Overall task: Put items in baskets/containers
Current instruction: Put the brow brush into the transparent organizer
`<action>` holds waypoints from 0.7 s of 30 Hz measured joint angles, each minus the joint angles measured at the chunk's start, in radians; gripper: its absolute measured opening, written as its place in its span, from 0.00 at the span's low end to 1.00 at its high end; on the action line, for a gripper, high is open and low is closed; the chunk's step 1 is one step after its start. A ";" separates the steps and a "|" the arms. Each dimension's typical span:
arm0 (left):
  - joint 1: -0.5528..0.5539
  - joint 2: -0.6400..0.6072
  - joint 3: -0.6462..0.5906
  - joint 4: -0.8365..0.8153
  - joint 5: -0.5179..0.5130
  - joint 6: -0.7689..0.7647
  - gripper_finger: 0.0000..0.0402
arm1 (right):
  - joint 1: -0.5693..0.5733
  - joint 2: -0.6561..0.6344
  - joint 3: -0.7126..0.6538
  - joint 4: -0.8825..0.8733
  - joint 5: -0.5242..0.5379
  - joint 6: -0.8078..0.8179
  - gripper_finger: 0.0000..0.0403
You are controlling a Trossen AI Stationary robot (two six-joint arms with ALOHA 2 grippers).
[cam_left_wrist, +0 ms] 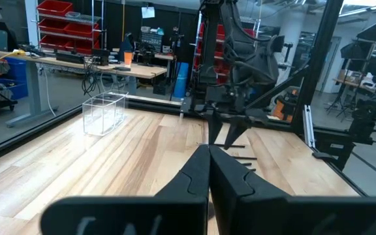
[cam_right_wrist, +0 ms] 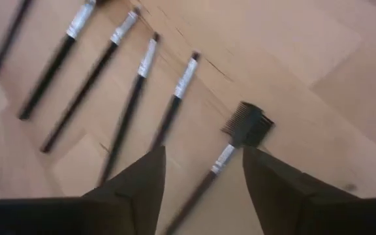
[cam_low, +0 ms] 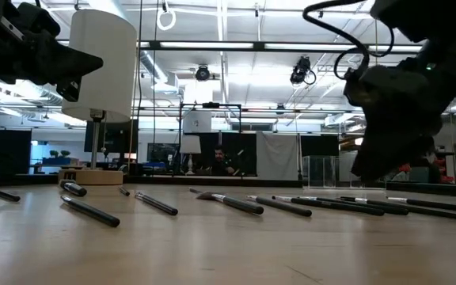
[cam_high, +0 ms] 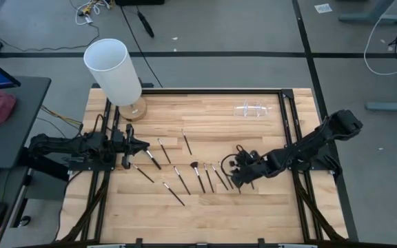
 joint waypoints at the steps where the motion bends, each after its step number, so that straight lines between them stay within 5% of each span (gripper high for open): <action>1: 0.000 0.000 0.000 0.000 0.000 0.000 0.01 | 0.003 0.003 0.000 0.013 0.010 0.000 0.53; 21: 0.000 0.000 0.000 0.000 0.000 0.000 0.01 | 0.237 0.229 0.001 0.074 0.477 0.180 0.30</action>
